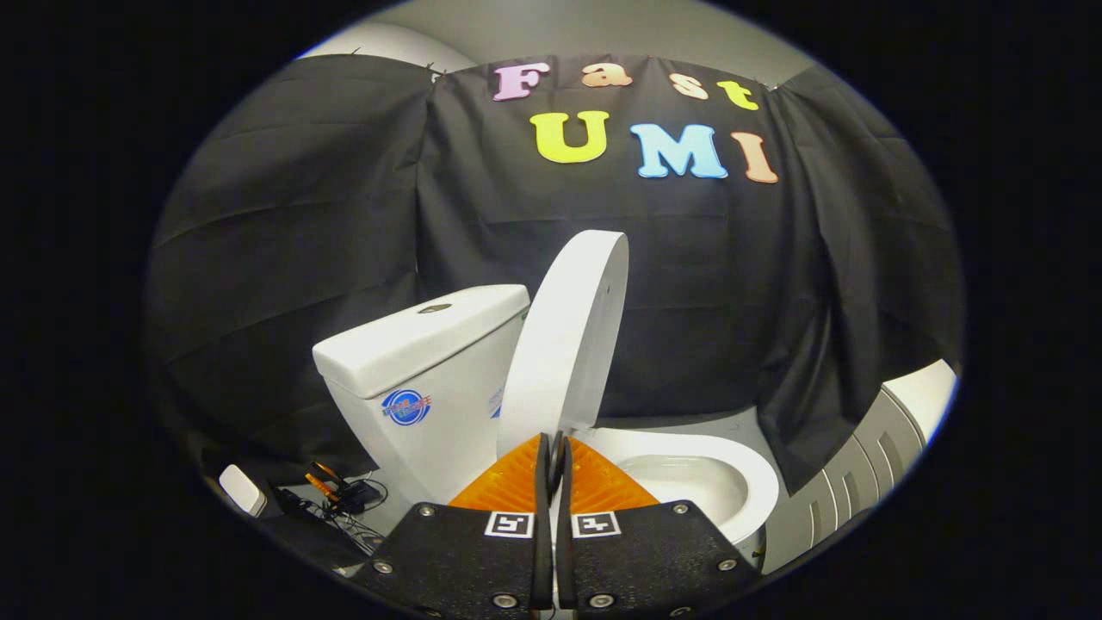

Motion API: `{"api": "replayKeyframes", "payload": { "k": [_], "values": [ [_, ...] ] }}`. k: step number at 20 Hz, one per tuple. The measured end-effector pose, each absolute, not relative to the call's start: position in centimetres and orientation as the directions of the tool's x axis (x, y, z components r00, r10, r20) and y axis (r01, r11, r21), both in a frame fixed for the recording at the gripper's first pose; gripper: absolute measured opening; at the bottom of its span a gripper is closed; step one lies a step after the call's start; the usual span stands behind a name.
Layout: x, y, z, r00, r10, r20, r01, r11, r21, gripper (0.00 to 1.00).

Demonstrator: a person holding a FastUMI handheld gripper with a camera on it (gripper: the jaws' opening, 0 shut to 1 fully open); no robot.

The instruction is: Open the toilet lid.

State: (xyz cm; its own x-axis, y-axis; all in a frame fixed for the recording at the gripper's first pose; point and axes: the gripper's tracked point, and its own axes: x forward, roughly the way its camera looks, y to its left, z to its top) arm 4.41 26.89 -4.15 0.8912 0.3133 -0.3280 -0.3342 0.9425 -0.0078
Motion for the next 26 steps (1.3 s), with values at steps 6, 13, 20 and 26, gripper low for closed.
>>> {"api": "replayKeyframes", "payload": {
  "k": [6, 13, 20, 26],
  "values": [
    [4.8, 29.5, -3.8, 0.859, 0.366, -0.359, -0.371, 0.927, 0.058, 0.02],
    [4.9, 32.9, -3.7, 0.843, 0.405, -0.354, -0.419, 0.907, 0.040, 0.02],
    [5.1, 35.6, -3.8, 0.823, 0.433, -0.368, -0.460, 0.888, 0.015, 0.02],
    [5.5, 36.5, -3.5, 0.816, 0.445, -0.369, -0.489, 0.872, -0.031, 0.02]
  ]
}}
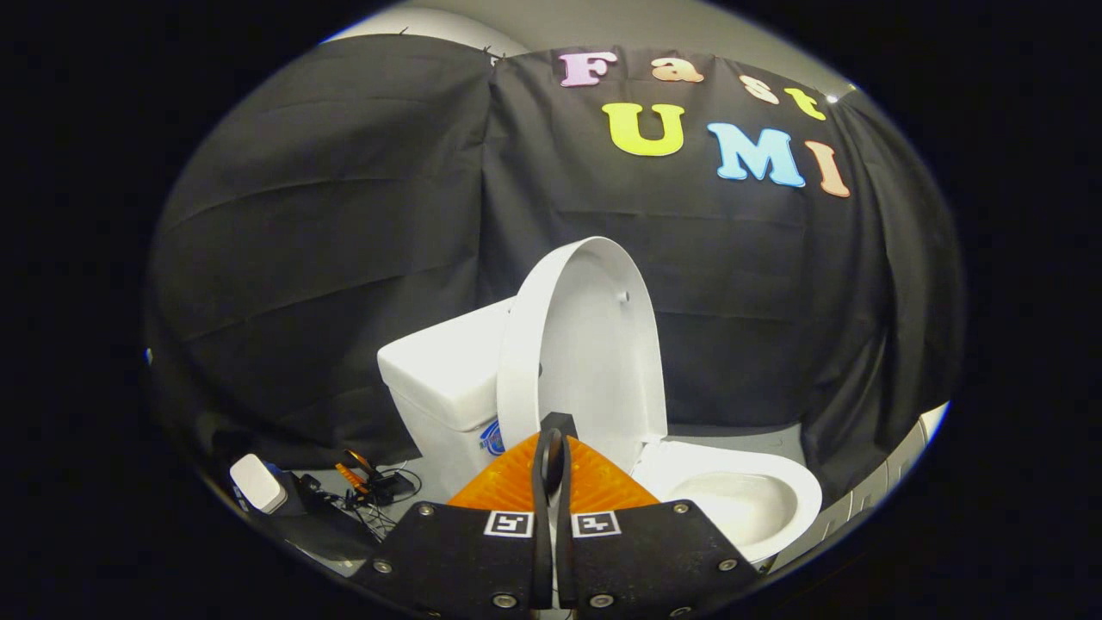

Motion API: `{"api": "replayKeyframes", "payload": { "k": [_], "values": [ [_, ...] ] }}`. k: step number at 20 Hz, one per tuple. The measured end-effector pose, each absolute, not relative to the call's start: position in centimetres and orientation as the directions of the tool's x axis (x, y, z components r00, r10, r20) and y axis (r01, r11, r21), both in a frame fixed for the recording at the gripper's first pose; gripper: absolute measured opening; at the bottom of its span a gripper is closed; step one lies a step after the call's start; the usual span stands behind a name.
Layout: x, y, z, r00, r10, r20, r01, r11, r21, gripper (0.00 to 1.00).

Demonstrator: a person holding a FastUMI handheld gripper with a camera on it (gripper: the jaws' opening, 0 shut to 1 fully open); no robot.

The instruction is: Open the toilet lid.

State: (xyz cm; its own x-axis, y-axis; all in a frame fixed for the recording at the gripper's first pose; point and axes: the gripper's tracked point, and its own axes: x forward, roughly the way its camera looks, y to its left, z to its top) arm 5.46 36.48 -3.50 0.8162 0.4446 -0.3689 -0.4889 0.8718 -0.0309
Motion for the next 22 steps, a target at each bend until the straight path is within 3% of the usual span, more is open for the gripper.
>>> {"api": "replayKeyframes", "payload": {
  "k": [2, 3, 5, 7, 10, 13, 22],
  "values": [
    [4.5, 37.9, -3.9, 0.773, 0.519, -0.363, -0.558, 0.830, -0.001, 0.07],
    [3.9, 38.5, -4.4, 0.750, 0.555, -0.361, -0.591, 0.806, 0.011, 0.22],
    [3.3, 36.3, -4.6, 0.777, 0.521, -0.353, -0.573, 0.818, -0.054, 0.66],
    [4.0, 34.2, -3.5, 0.817, 0.495, -0.297, -0.543, 0.833, -0.105, 0.96],
    [3.3, 32.7, -2.4, 0.828, 0.506, -0.243, -0.535, 0.842, -0.067, 0.96],
    [3.4, 28.4, -0.5, 0.881, 0.437, -0.182, -0.451, 0.891, -0.044, 0.96],
    [2.2, 19.8, 2.7, 0.937, 0.326, -0.129, -0.320, 0.945, 0.067, 0.95]
  ]
}}
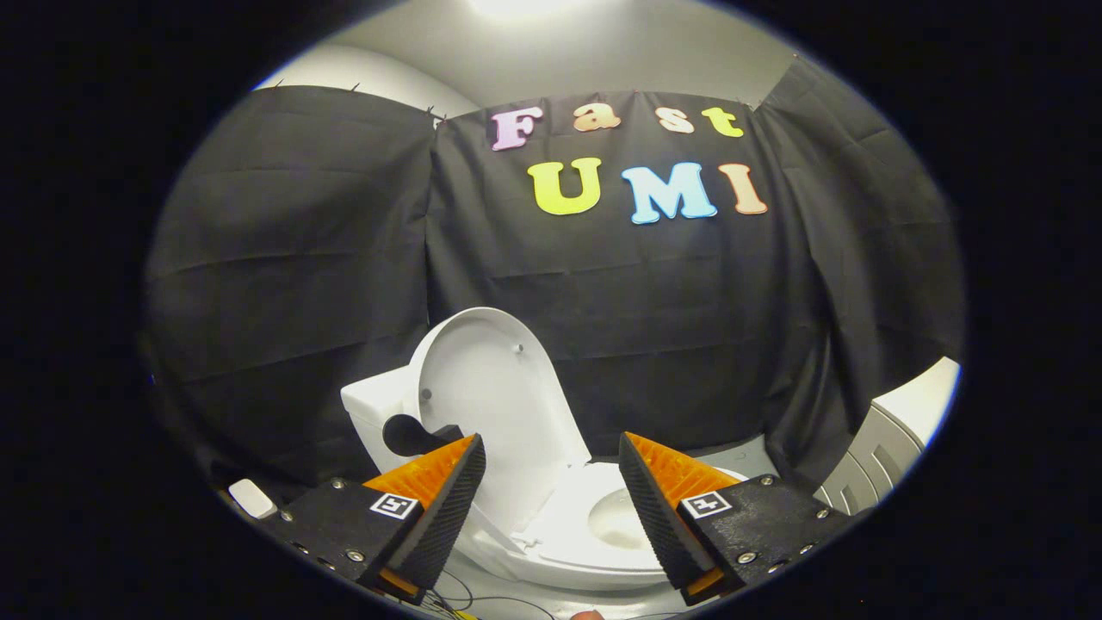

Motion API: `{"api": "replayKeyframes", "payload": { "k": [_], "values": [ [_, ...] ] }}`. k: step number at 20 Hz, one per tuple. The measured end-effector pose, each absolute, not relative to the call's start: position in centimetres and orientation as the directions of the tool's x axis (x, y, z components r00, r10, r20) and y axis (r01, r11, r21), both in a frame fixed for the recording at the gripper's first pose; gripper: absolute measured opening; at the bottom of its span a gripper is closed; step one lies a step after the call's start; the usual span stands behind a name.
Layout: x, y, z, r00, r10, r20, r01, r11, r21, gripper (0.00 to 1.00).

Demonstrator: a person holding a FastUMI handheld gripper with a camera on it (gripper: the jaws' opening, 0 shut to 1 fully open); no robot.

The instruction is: Open the toilet lid.

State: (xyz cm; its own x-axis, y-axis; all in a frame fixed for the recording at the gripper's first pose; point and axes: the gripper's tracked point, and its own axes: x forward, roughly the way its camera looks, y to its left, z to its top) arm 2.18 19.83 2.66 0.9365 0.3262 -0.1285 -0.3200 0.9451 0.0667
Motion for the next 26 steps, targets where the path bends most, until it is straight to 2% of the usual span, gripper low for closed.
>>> {"api": "replayKeyframes", "payload": {
  "k": [4, 10, 19, 26],
  "values": [
    [1.4, 15.0, 4.7, 0.967, 0.249, -0.061, -0.248, 0.968, 0.028, 0.95],
    [1.7, 9.5, 4.2, 0.986, 0.160, -0.057, -0.158, 0.987, 0.024, 0.95],
    [0.5, 4.1, 5.8, 0.997, 0.079, 0.006, -0.079, 0.994, 0.071, 0.95],
    [0.3, 3.1, 4.4, 0.998, 0.059, -0.020, -0.058, 0.997, 0.052, 0.95]
  ]
}}
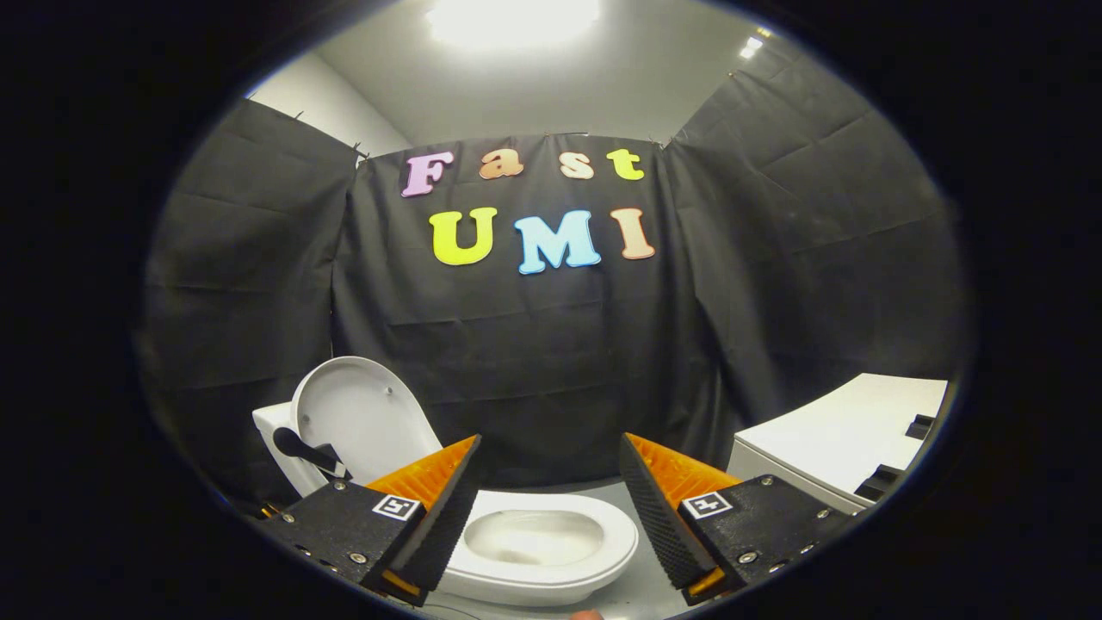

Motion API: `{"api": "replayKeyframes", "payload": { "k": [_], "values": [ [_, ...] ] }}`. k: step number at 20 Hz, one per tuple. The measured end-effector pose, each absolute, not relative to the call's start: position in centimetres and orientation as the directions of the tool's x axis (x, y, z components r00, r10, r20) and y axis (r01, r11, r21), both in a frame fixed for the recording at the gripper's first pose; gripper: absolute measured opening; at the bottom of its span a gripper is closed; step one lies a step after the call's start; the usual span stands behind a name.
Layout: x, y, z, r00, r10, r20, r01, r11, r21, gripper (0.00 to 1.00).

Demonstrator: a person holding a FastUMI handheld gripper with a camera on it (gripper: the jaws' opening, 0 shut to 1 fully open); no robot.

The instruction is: Open the toilet lid.

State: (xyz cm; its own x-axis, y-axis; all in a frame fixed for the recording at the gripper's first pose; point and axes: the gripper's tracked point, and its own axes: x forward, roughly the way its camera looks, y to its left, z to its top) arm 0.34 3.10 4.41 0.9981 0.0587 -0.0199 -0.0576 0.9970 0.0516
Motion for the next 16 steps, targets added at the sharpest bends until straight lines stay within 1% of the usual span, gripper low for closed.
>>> {"api": "replayKeyframes", "payload": {
  "k": [16],
  "values": [
    [-0.03, 3.62, 4.00, 0.997, 0.070, -0.029, -0.069, 0.997, 0.045, 0.95]
  ]
}}
